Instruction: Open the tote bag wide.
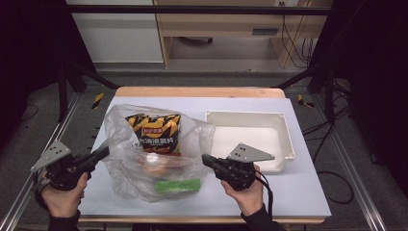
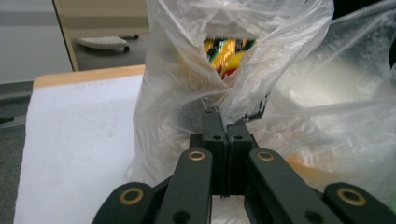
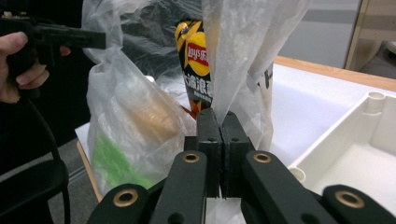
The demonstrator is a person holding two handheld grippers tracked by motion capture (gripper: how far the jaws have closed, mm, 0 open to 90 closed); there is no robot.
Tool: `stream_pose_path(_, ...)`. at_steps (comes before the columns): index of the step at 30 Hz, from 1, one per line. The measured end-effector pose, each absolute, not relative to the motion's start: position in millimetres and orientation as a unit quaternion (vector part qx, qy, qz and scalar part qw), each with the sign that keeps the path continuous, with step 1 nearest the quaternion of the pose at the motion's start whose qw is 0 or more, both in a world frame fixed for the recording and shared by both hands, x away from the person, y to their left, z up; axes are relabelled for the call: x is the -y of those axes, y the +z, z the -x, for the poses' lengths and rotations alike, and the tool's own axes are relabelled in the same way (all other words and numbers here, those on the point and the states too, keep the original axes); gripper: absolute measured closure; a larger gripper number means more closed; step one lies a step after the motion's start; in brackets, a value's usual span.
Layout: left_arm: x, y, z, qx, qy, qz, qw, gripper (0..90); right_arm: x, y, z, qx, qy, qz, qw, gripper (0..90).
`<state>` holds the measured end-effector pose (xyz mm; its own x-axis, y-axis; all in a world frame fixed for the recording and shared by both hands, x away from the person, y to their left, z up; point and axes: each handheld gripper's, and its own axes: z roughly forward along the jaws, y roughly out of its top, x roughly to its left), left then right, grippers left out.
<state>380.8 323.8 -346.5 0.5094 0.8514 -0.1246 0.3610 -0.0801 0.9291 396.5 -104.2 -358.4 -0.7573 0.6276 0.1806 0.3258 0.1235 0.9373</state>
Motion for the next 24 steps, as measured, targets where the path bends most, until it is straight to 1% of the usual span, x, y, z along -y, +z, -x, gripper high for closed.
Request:
stream_pose_path(3, -327, -355, -378, -0.436, 0.231, -0.693, 0.525, 89.3, 107, -360, -397, -0.735, 0.580, -0.325, 0.133, 90.0)
stream_pose_path(8, -327, -359, -384, -0.443, 0.245, -0.686, 0.522, 89.5, 99, -362, -410, -0.731, 0.576, -0.331, 0.153, 90.0)
stream_pose_path(11, -327, -361, -386, -0.444, 0.247, -0.685, 0.522, 89.6, 97, -364, -418, -0.730, 0.574, -0.337, 0.155, 89.5)
stream_pose_path(12, -327, -362, -387, -0.446, 0.246, -0.684, 0.522, 89.6, 96, -365, -420, -0.729, 0.573, -0.342, 0.154, 87.6)
stream_pose_path(13, -328, -363, -388, -0.446, 0.244, -0.685, 0.522, 89.6, 95, -366, -423, -0.733, 0.567, -0.345, 0.147, 78.0)
stream_pose_path(14, -328, -365, -388, -0.446, 0.242, -0.685, 0.523, 89.6, 94, -366, -421, -0.735, 0.567, -0.342, 0.144, 71.7)
stream_pose_path(17, -328, -365, -390, -0.448, 0.240, -0.681, 0.527, 89.7, 96, -364, -406, -0.739, 0.572, -0.323, 0.152, 60.7)
stream_pose_path(18, -328, -365, -390, -0.448, 0.240, -0.681, 0.527, 89.7, 96, -364, -406, -0.739, 0.572, -0.323, 0.152, 60.7)
stream_pose_path(19, -328, -365, -391, -0.447, 0.241, -0.680, 0.529, 89.7, 100, -364, -395, -0.743, 0.570, -0.313, 0.157, 56.3)
stream_pose_path(21, -328, -365, -391, -0.447, 0.242, -0.679, 0.529, 89.7, 107, -365, -385, -0.743, 0.572, -0.310, 0.158, 53.6)
stream_pose_path(22, -328, -365, -392, -0.448, 0.244, -0.679, 0.528, 89.7, 110, -366, -381, -0.741, 0.574, -0.313, 0.156, 53.3)
stream_pose_path(24, -329, -365, -395, -0.454, 0.243, -0.672, 0.532, 89.7, 116, -368, -375, -0.740, 0.576, -0.315, 0.145, 57.7)
